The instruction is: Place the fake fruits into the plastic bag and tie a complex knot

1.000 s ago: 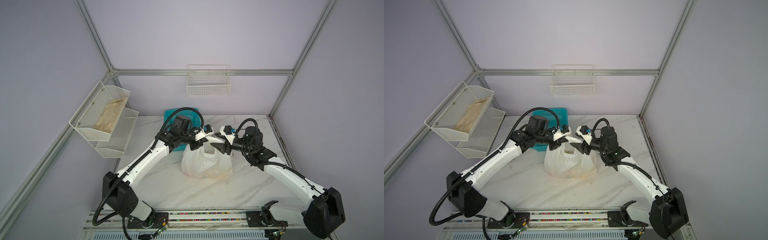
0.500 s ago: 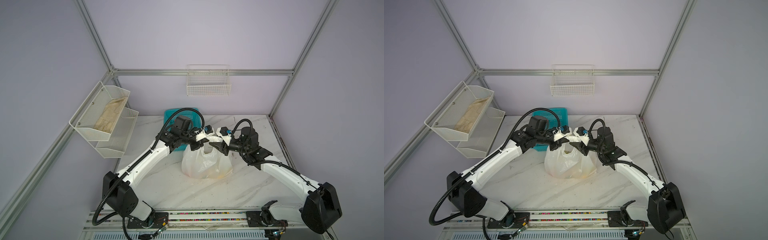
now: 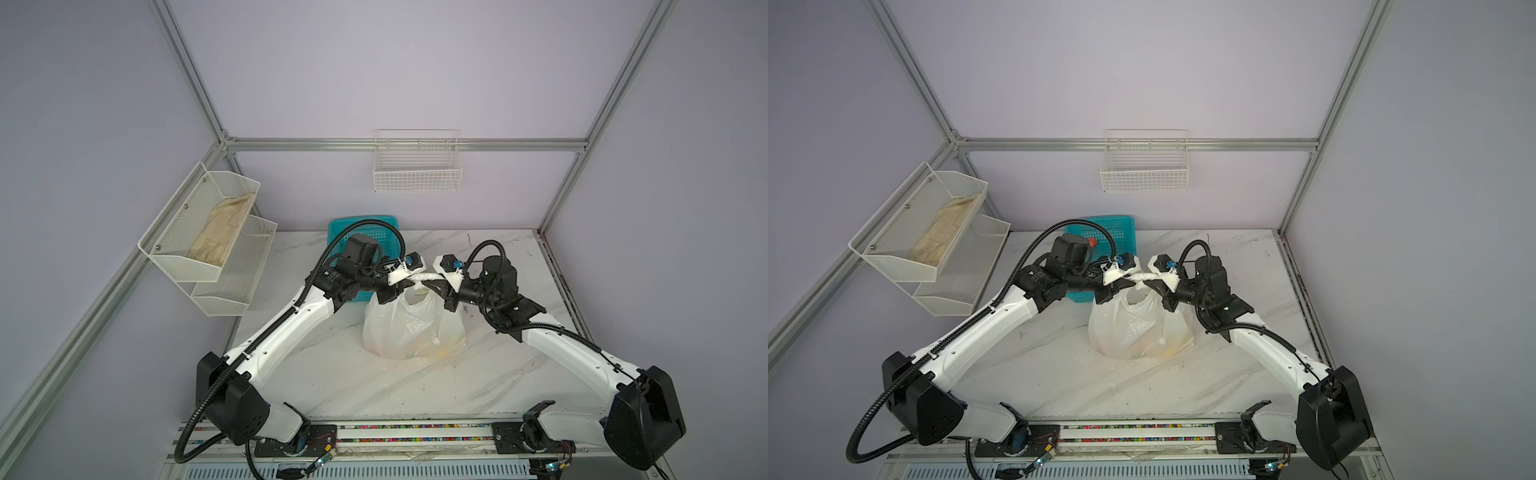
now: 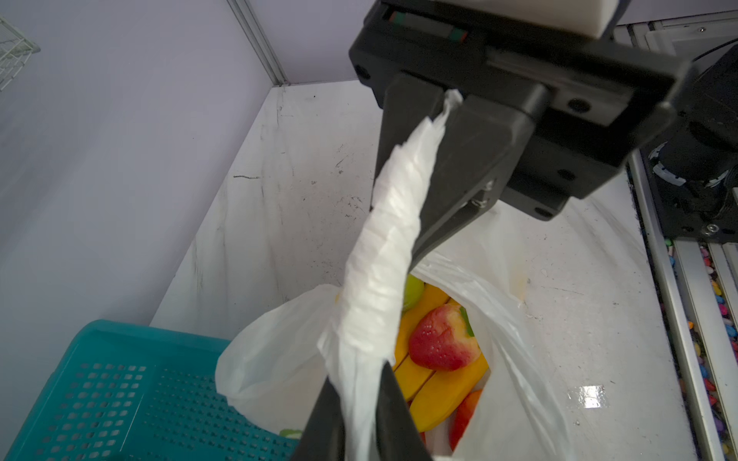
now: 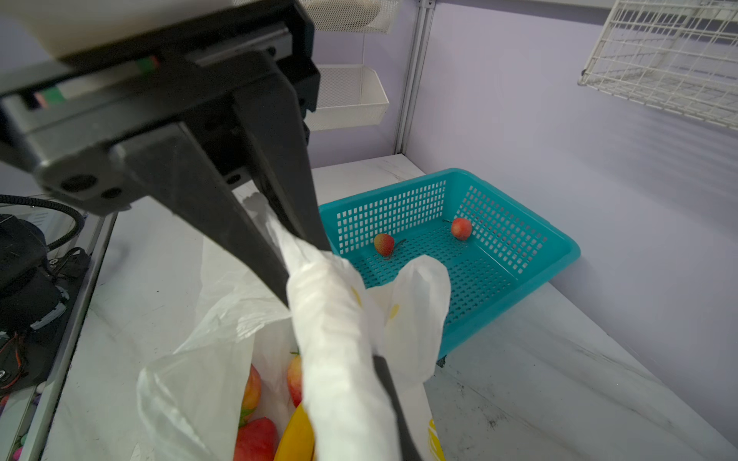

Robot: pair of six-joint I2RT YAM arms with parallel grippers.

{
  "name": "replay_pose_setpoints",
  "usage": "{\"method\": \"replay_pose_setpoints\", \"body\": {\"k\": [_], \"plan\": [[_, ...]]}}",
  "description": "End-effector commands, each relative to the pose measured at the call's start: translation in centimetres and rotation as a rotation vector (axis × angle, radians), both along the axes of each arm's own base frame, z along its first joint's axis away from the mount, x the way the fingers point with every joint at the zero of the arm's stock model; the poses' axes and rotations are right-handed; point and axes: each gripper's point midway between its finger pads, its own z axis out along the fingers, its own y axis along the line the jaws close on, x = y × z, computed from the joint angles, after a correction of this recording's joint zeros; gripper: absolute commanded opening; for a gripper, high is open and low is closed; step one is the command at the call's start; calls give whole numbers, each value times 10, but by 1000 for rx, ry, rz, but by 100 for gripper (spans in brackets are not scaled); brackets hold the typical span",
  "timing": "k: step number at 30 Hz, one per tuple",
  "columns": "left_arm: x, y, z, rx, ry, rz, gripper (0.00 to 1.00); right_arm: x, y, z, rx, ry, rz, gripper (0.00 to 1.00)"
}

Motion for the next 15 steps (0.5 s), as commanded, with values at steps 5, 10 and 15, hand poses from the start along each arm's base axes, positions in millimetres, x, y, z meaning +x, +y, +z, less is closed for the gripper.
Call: {"method": "replay_pose_setpoints", "body": {"k": [5,10,15], "plan": [[-6,7,4,-12,-5,38,15,-9,-3,20,66,-60,1,0],[-5,1,12,-33,18,28,6,-8,-6,22,62,-71,-23,1],[-14,-4,41,-142,67,24,0,5,-17,22,24,-115,-135,4]]}}
